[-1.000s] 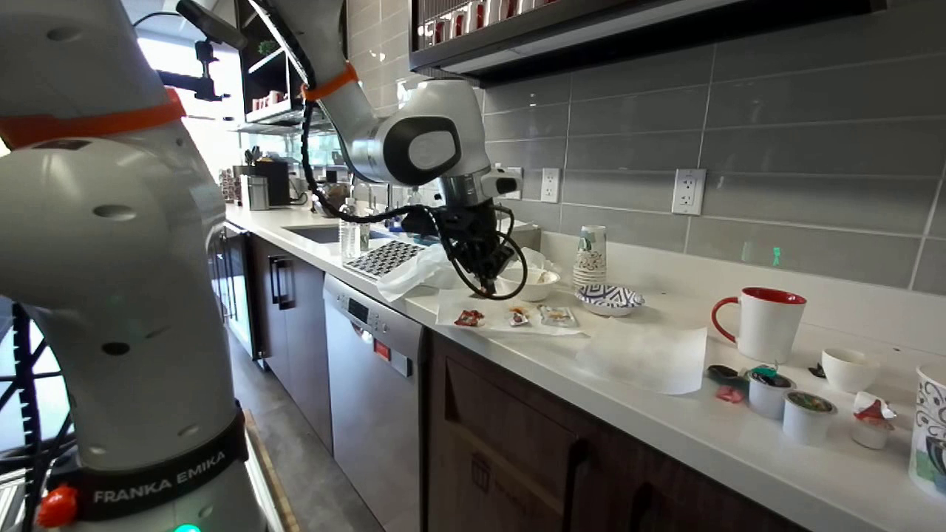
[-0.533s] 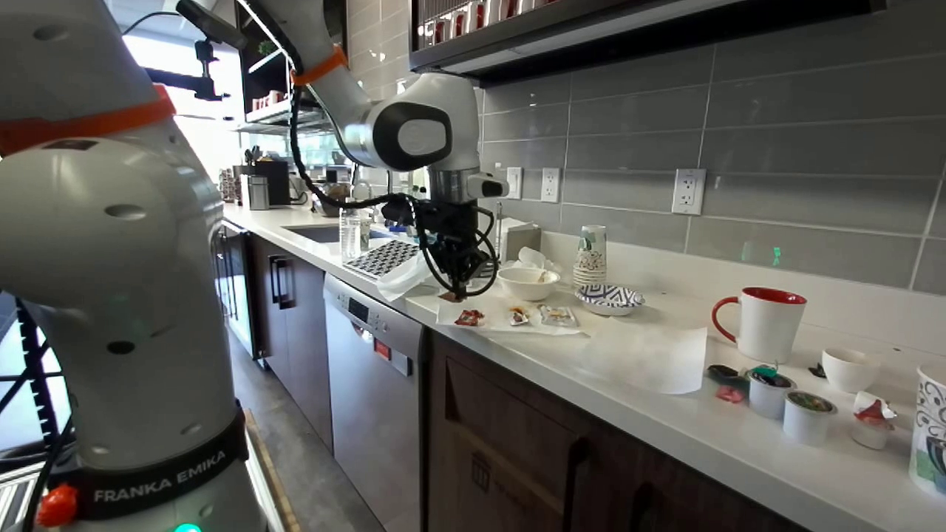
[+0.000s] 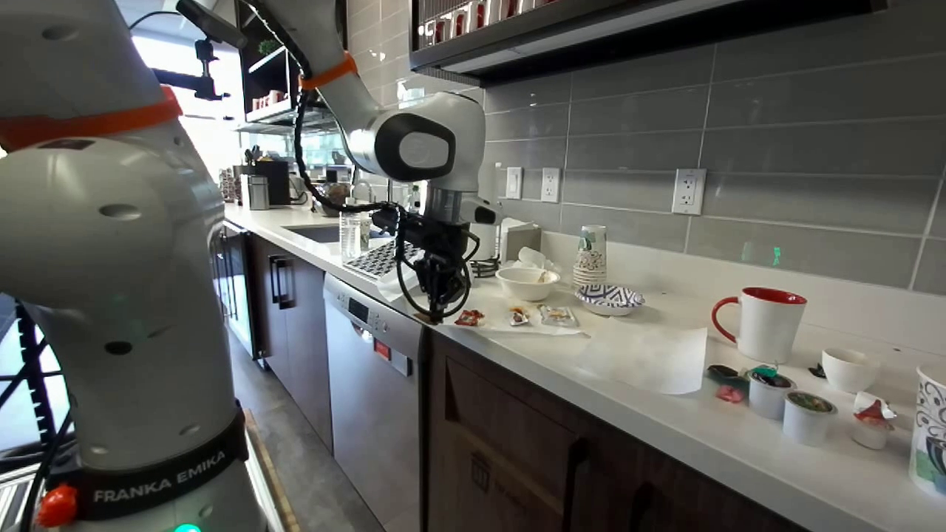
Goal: Put the small tissue in the rubbish can
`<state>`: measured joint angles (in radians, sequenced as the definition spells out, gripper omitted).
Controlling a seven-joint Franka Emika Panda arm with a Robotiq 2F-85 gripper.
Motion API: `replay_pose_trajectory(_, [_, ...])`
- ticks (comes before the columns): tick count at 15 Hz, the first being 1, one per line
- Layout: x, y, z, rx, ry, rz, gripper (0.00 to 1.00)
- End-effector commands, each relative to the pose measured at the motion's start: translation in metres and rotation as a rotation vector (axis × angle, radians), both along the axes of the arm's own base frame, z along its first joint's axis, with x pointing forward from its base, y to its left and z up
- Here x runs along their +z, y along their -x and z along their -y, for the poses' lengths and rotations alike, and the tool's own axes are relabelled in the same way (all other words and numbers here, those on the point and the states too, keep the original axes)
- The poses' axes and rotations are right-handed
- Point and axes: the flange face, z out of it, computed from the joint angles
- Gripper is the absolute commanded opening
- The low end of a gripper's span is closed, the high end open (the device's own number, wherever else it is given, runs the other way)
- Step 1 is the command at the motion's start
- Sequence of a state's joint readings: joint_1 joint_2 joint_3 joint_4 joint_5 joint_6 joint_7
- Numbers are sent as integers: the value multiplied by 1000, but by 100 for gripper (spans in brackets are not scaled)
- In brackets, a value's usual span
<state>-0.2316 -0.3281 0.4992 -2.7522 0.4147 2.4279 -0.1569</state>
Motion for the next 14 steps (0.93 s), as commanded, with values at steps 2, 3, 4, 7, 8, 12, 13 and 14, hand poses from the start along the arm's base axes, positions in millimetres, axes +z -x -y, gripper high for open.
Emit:
replay_pose_trajectory(2, [-25,4,-1,-144,-1,-88,0])
replay_pose_trajectory(3, [-30,3,-1,-186,12,-92,0])
replay_pose_trajectory(4, [-34,3,-1,-221,21,-95,0])
replay_pose_trajectory(7, [-43,0,0,-329,76,-94,0])
replay_pose_trajectory(8, [-45,-2,1,-361,96,-82,0])
replay_pose_trajectory(12, [-51,-7,2,-491,191,-28,0])
replay_pose_trajectory(13, [-53,-8,1,-524,200,-20,0])
replay_pose_trajectory(14, [-57,-8,0,-553,207,-16,0])
